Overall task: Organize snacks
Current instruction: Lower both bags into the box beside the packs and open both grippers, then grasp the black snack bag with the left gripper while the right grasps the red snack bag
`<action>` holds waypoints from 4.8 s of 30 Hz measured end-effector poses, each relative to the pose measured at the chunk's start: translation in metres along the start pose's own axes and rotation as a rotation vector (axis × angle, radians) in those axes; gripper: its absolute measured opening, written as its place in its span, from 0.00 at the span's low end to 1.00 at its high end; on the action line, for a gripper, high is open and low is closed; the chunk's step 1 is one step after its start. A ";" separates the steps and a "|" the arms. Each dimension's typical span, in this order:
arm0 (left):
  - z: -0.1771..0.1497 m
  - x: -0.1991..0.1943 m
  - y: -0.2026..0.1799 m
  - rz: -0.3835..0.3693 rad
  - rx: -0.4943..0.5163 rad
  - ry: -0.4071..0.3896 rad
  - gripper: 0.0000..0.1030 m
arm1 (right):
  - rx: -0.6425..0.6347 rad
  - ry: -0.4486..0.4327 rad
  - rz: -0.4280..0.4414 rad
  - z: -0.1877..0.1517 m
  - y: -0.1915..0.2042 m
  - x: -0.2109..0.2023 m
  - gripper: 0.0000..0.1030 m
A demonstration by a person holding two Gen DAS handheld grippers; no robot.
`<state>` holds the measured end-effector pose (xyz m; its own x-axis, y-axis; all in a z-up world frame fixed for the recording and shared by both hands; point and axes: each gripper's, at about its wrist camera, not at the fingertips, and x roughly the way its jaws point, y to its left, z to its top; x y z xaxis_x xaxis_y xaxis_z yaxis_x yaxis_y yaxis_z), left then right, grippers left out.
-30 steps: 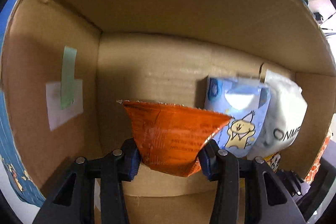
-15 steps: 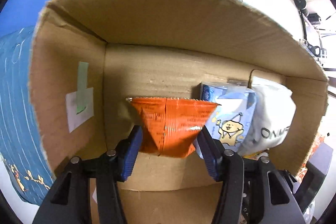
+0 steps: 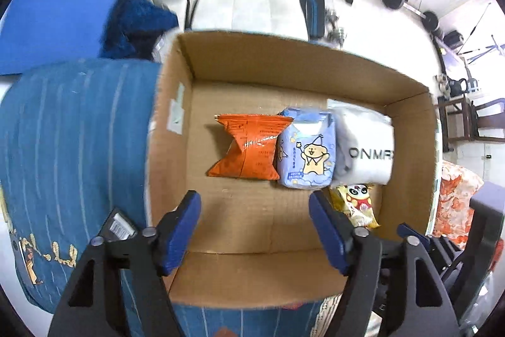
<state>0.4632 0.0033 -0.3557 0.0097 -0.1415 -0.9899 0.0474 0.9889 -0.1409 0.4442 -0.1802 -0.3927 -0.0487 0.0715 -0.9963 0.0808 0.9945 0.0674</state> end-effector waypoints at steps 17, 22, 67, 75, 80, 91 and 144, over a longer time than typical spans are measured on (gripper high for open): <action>-0.069 -0.082 -0.022 0.065 -0.034 -0.310 0.99 | -0.048 -0.238 -0.004 -0.082 -0.017 -0.084 0.99; -0.097 -0.099 -0.038 0.087 0.001 -0.375 0.99 | -0.042 -0.284 -0.001 -0.106 -0.022 -0.110 0.99; -0.088 0.059 0.204 0.028 -0.567 0.005 0.99 | 0.343 0.095 0.173 -0.131 0.024 0.120 0.70; -0.048 0.110 0.210 0.093 -0.587 0.112 0.99 | 0.329 0.119 0.115 -0.140 0.018 0.125 0.56; -0.037 0.122 0.198 0.062 -0.570 0.127 0.99 | 0.315 0.118 0.109 -0.143 0.019 0.126 0.56; -0.060 0.141 0.174 0.155 -0.360 0.143 0.69 | 0.205 0.141 0.035 -0.170 0.018 0.119 0.50; -0.256 0.179 -0.074 0.190 0.056 0.172 0.55 | 0.149 0.247 0.056 -0.262 -0.055 0.119 0.54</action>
<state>0.2058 -0.0833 -0.5269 -0.1462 0.0610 -0.9874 0.1158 0.9923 0.0442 0.1731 -0.2057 -0.5010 -0.2799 0.1606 -0.9465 0.2350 0.9674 0.0946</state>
